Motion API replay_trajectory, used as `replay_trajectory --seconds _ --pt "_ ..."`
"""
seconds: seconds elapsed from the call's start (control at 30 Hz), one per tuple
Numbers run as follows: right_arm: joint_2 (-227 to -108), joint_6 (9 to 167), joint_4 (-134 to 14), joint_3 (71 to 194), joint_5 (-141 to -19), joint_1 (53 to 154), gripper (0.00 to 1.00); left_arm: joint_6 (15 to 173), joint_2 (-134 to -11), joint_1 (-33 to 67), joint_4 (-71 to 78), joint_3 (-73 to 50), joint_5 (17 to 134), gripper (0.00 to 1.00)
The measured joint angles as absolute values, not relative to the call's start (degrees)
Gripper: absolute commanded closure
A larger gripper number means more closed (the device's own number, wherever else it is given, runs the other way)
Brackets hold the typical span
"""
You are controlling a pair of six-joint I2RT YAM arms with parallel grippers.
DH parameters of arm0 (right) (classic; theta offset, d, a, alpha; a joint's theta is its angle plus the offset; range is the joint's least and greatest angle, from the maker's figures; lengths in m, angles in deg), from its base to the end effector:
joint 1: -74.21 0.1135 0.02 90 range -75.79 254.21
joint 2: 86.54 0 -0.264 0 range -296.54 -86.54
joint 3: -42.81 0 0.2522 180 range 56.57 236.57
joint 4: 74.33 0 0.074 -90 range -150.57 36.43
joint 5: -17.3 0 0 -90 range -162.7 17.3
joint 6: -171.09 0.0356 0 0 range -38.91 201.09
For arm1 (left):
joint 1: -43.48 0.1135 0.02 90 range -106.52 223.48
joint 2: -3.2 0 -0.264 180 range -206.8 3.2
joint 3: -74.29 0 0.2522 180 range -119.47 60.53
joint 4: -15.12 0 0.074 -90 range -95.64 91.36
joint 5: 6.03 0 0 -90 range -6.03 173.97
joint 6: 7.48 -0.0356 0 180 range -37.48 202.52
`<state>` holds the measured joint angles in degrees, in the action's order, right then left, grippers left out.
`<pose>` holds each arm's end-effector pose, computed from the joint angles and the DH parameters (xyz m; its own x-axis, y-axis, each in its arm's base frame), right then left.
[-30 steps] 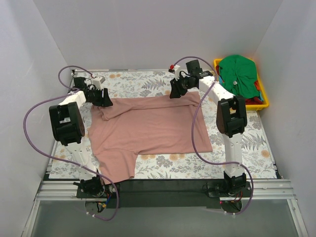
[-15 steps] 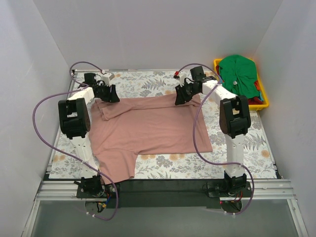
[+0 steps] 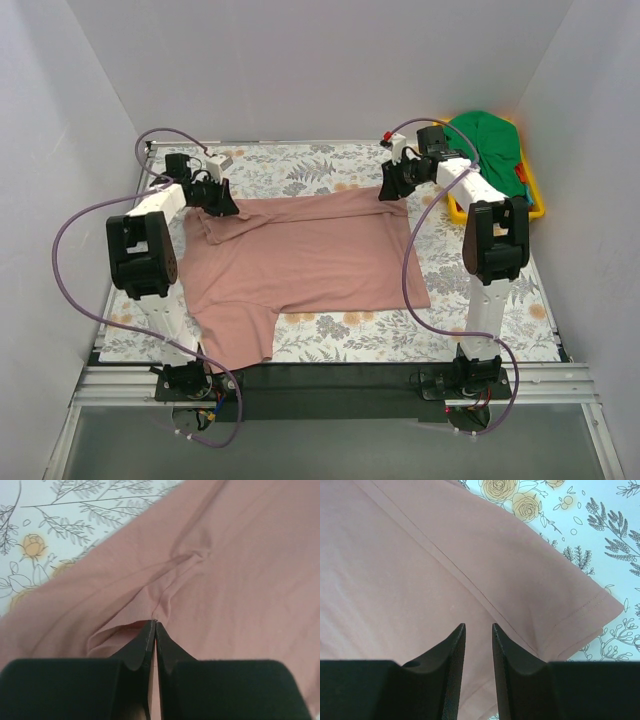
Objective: Fold and stack the t-shirts
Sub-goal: Fold the tshirt
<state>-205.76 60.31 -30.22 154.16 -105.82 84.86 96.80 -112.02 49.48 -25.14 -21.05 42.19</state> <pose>0.4511 0.1046 0.2276 -0.5516 -0.4061 -0.7286 -0.7286 0.6598 0.1839 0.4199 0.0203 0.1794 -0.8980 -0.2793 -0.3400 0.0314 0.7300 -0.6828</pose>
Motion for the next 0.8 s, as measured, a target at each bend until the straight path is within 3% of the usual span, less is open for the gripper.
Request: replay_trajectory --seconds 0.17,0.33,0.5,0.63,0.73,0.8 --pt "-205.41 59.85 -29.98 153.22 -105.8 84.77 0.66 94.03 -103.08 48.5 -27.24 -15.71 40.38 1.0" --pt "-205.39 59.44 -29.26 153.19 -105.78 84.93 0.65 87.67 -97.9 45.13 -33.88 -10.77 39.02 0.72" --pt "-205.39 58.78 -28.52 153.19 -105.93 84.95 0.65 79.99 -97.5 43.99 -45.14 -9.0 38.65 0.65" --pt "-205.39 58.85 -28.32 153.24 -107.02 85.43 0.66 78.53 -97.5 48.78 -51.54 -12.11 35.77 0.65" --pt "-205.59 59.55 -27.58 154.31 -107.57 86.59 0.66 82.53 -97.39 53.98 -47.65 -14.42 35.22 0.55" --pt "-206.24 60.07 -27.31 156.25 -107.88 88.1 0.65 85.59 -97.31 56.63 -43.35 -14.4 36.75 0.4"
